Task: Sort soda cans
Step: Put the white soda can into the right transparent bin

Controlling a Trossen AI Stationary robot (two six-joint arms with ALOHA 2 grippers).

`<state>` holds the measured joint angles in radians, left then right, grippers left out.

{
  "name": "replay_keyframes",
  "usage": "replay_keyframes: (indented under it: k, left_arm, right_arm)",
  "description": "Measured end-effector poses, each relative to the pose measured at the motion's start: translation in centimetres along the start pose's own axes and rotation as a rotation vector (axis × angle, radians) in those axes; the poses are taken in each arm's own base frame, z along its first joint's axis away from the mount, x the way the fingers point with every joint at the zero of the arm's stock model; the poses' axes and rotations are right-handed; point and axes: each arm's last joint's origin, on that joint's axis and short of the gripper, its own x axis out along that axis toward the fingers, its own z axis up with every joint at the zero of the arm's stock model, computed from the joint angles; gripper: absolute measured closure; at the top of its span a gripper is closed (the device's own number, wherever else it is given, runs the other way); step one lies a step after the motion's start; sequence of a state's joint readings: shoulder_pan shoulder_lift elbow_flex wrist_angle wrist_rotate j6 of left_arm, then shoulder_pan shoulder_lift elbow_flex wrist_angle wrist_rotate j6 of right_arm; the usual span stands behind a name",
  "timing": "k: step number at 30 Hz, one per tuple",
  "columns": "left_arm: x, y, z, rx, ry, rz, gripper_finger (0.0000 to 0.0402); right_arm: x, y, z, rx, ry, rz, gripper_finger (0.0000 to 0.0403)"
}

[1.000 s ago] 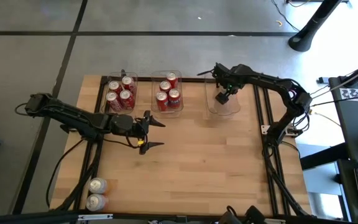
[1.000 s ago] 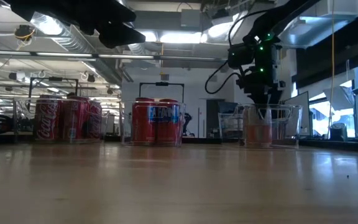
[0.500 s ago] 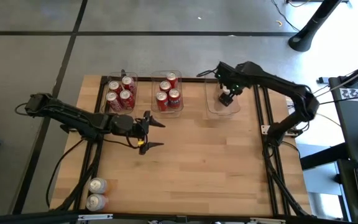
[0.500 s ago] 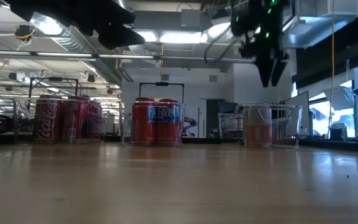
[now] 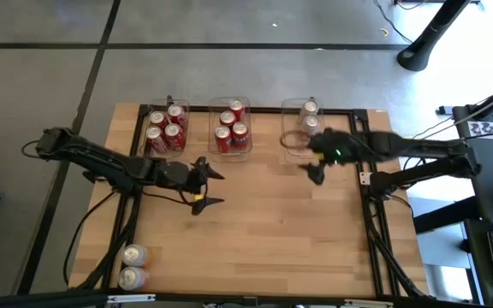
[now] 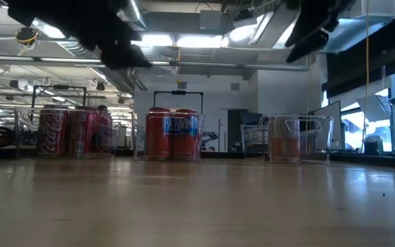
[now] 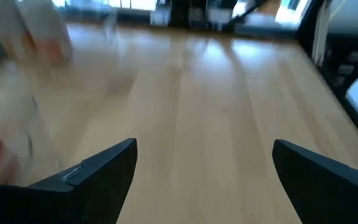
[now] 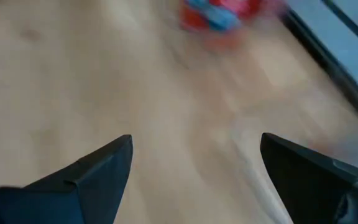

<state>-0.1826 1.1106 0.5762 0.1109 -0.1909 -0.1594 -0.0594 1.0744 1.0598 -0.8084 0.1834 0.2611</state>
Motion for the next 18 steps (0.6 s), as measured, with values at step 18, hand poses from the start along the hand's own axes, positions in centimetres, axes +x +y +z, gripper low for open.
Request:
replay_keyframes:
  k: [18]
  left_arm:
    - [-3.5,-3.9,7.5,-0.213,0.409,0.174,0.0039]
  right_arm:
    - [4.9,6.3,-8.4,-0.254,-0.590,0.355,0.0052]
